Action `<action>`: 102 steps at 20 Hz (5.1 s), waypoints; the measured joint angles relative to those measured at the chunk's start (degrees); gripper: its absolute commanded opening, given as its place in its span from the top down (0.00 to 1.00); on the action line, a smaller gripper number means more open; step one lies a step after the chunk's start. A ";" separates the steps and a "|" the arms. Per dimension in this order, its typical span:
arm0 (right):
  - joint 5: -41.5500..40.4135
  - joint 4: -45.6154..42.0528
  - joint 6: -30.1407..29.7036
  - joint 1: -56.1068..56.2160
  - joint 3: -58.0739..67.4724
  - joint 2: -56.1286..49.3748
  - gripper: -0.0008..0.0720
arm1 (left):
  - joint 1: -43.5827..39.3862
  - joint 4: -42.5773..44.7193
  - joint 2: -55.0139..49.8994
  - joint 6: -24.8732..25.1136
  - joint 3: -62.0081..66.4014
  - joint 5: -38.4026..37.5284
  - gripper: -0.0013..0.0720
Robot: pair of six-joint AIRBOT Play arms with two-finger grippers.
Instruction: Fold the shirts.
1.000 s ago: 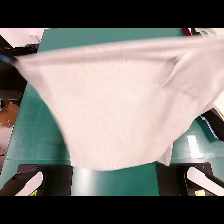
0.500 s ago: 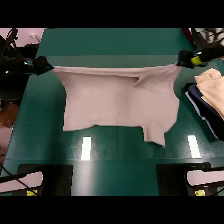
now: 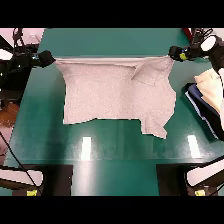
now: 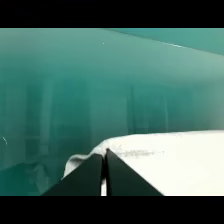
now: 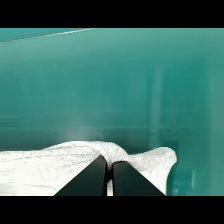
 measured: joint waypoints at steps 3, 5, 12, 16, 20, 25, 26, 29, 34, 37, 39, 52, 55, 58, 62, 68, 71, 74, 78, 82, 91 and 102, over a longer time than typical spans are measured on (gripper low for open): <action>3.61 -2.89 0.00 0.00 0.52 -0.55 0.97 | 0.02 1.81 -0.79 0.24 0.44 -3.74 0.95; 8.15 -5.40 -0.04 0.00 0.66 -0.74 0.97 | 0.00 3.69 -0.98 0.28 0.59 -7.58 0.95; 19.89 -10.49 -0.39 0.00 -3.82 -0.85 0.97 | 0.00 8.96 -2.43 0.24 -3.15 -17.29 0.95; 21.22 -10.99 -0.39 0.13 -6.45 -0.87 0.96 | 0.02 9.53 -3.15 0.04 -5.55 -17.92 0.95; 22.36 -10.93 -0.39 0.42 -7.19 -0.87 0.55 | 0.02 8.52 -3.37 0.02 -6.21 -18.73 0.42; 24.15 -7.08 -0.42 0.09 -7.41 -0.55 0.54 | 0.02 7.76 -3.39 -0.96 -6.36 -20.68 0.32; 25.35 -6.34 -0.57 0.00 -7.41 0.02 0.54 | 0.11 8.00 -3.37 -1.16 -6.21 -21.88 0.32; 29.62 -4.15 -2.97 -0.44 -7.48 2.86 0.54 | 0.76 8.87 -3.10 -1.36 -6.69 -28.92 0.42; 33.70 -1.68 -5.57 -0.55 -7.48 9.66 0.54 | 1.92 9.75 3.23 -1.42 -18.53 -31.95 0.44; 34.58 -1.22 -6.10 -0.55 -7.48 13.29 0.54 | 2.03 9.86 8.50 -1.29 -27.65 -29.18 0.44; 34.86 -1.01 -6.29 -0.55 -7.48 15.19 0.54 | 2.12 9.49 10.47 -1.27 -32.00 -27.58 0.44; 39.91 -0.85 -6.47 -0.68 -15.47 23.65 0.54 | -2.97 5.99 13.38 -1.29 -37.24 -21.35 0.95; 36.70 -0.85 -6.47 -1.90 -28.85 28.26 0.54 | -3.19 5.90 15.96 -1.40 -36.33 -21.29 0.95; 32.24 0.66 -6.43 -5.53 -44.30 32.37 0.54 | -3.32 5.86 18.34 -1.33 -35.89 -21.38 0.95; 26.29 8.85 -8.02 -12.20 -59.71 34.84 0.54 | -3.32 5.81 19.50 -1.25 -35.74 -22.23 0.95; 16.59 19.26 -10.25 -14.91 -69.37 35.69 0.54 | -3.32 5.66 19.89 -1.22 -35.67 -22.77 0.95; 12.00 21.44 -10.14 -13.33 -70.55 35.82 0.57 | -3.32 5.62 19.91 -1.22 -35.65 -23.47 0.95; 7.74 21.51 -9.94 -12.33 -71.08 35.80 0.93 | -3.32 5.62 19.91 -1.20 -35.65 -23.93 0.95; 6.14 21.53 -9.88 -11.87 -71.12 35.80 0.97 | -3.32 5.68 19.91 -1.20 -35.65 -24.26 0.95; 12.02 16.50 -10.64 -12.39 -66.51 36.46 0.97 | -3.32 9.05 20.70 -1.18 -34.49 -27.12 0.95; 36.02 0.20 -10.93 -12.48 -58.23 53.18 0.97 | -3.34 16.39 30.97 -1.27 -35.39 -38.32 0.95; 29.51 2.73 -10.93 -12.48 -51.98 51.17 0.97 | -3.34 12.85 31.93 -4.76 -37.79 -28.46 0.95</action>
